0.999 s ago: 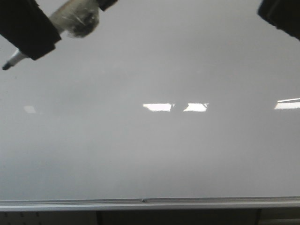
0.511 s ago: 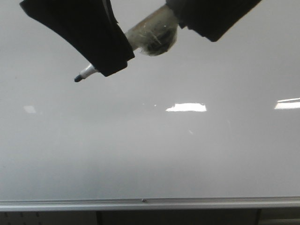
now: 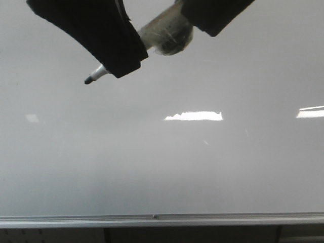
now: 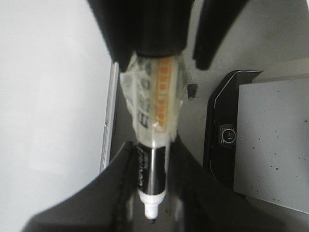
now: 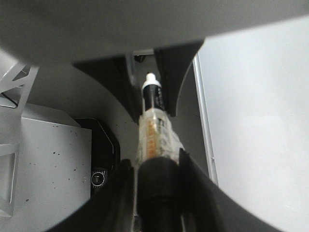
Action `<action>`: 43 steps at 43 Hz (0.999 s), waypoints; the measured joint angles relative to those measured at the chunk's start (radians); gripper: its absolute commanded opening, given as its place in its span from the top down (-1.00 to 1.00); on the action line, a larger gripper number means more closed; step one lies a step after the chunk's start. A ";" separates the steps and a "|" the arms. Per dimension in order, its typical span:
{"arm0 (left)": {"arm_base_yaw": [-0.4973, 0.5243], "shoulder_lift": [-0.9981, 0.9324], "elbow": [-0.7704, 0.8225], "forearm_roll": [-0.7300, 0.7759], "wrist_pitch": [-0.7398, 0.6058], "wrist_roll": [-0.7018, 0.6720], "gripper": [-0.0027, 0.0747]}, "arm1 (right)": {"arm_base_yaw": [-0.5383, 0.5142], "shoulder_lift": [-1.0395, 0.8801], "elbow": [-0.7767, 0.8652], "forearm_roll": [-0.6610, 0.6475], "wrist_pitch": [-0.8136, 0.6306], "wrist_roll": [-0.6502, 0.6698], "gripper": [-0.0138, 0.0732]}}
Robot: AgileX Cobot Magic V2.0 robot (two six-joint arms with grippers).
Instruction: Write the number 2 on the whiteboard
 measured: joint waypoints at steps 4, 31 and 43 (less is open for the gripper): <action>0.000 0.000 0.000 0.000 0.000 0.000 0.76 | 0.000 0.000 0.000 0.000 0.000 0.000 0.42; 0.134 -0.100 0.008 -0.004 0.021 -0.098 -0.45 | -0.011 -0.069 -0.006 -0.256 0.026 0.265 0.65; 0.327 -0.261 0.120 -0.002 0.024 -0.220 -0.45 | -0.174 -0.205 0.053 -0.459 0.023 0.632 0.65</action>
